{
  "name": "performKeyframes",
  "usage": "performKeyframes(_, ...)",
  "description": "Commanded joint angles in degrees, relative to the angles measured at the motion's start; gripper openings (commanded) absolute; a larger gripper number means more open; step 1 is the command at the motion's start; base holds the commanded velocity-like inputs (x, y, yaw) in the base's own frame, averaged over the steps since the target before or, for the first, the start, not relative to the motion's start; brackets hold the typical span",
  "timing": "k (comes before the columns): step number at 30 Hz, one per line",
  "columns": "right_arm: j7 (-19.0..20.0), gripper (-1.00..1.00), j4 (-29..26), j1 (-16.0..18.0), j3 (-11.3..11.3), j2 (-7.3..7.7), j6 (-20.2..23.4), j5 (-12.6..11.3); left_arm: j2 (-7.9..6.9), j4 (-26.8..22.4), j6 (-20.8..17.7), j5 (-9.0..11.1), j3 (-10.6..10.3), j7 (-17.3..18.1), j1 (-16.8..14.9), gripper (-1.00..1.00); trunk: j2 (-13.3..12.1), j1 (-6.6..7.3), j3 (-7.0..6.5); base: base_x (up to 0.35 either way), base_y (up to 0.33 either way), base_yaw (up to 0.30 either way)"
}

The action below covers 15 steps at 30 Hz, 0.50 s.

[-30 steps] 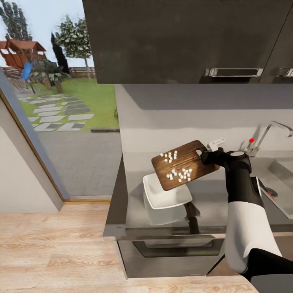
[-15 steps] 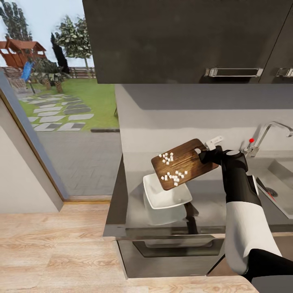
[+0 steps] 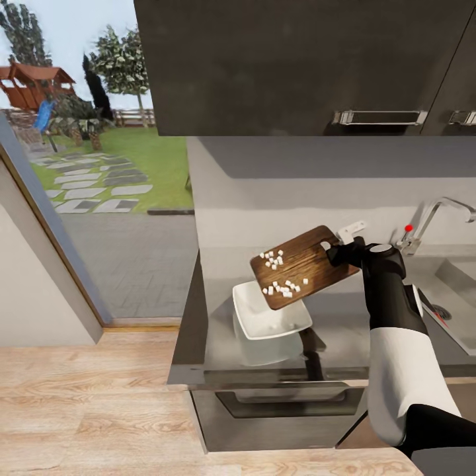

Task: In the kitchen, take the Vidalia onion out of the sink, dice it on the chopping board with the paring knife, put the diced onion into the bowl on the countertop, then place both the paring knife and the chopping board into the sink.

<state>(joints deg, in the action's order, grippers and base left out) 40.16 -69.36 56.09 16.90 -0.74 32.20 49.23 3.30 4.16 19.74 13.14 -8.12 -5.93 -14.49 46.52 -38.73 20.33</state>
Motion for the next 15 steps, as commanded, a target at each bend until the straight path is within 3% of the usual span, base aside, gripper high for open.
performKeyframes(1, 0.53, -1.0, -0.07, 0.07, 0.15, -0.06, 0.04, 0.8, 0.04, 0.24, 0.39, 0.4, -0.49, -0.12, -0.1, 1.0, 0.06, -0.01, 0.07, 0.0, 0.0, 0.0)
performKeyframes(15, -0.61, -1.0, -0.07, 0.07, 0.03, 0.73, -0.03, 3.07, 0.03, 0.24, 0.39, 0.4, -0.49, -0.04, -0.1, 1.0, 0.06, -0.01, 0.07, 0.0, 0.0, 0.0)
